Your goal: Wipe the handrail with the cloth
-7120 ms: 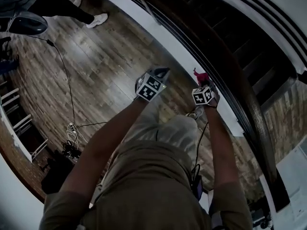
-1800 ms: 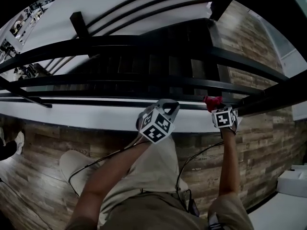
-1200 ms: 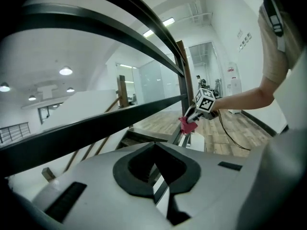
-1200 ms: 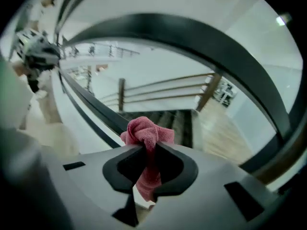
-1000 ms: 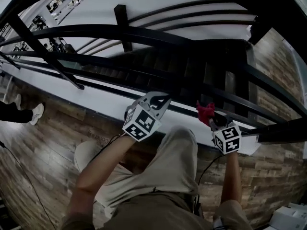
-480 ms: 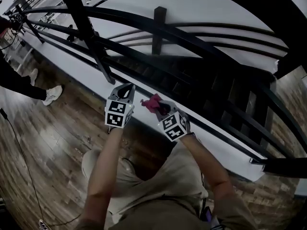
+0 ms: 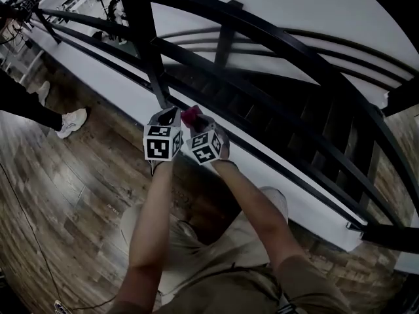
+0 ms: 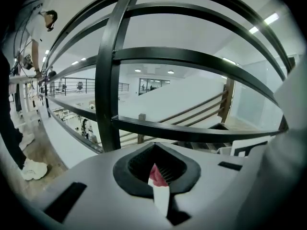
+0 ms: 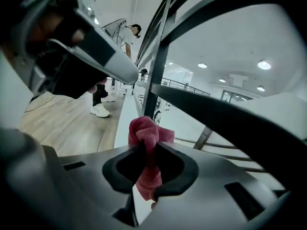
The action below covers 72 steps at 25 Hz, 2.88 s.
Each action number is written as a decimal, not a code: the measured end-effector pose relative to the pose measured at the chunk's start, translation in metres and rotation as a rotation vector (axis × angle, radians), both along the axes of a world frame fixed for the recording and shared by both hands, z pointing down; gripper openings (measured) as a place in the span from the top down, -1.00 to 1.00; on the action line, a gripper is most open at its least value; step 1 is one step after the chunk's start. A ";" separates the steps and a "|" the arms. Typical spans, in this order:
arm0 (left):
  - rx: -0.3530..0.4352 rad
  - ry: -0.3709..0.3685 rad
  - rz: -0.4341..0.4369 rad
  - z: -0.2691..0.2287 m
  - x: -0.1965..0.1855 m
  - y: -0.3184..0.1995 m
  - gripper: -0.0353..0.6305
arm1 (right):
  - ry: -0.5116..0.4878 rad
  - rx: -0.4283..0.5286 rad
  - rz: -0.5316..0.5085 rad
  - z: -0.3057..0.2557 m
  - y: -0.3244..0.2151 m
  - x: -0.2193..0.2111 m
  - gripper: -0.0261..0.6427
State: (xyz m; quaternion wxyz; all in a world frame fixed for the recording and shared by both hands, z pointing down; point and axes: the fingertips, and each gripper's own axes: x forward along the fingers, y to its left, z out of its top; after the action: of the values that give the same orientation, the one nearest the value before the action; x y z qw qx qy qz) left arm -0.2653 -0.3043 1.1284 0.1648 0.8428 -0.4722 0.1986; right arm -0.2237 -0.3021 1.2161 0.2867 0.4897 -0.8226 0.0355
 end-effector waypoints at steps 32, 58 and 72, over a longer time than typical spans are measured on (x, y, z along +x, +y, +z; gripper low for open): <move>-0.116 -0.293 0.802 0.069 0.313 0.172 0.84 | 0.170 -0.347 0.184 0.085 0.225 0.354 0.74; 0.006 -0.082 1.342 0.019 0.706 0.538 0.84 | 0.612 -0.821 0.897 0.125 0.713 0.929 0.75; 0.075 -0.063 1.369 -0.111 0.616 0.527 0.84 | 0.376 -1.083 0.666 -0.090 0.751 0.691 0.75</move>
State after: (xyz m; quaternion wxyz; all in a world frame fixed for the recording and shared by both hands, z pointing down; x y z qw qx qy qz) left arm 0.3503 0.2229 1.0178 -0.0411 0.9505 0.1556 0.2660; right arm 0.4669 0.4486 1.1259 0.6045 0.5026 -0.4291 0.4447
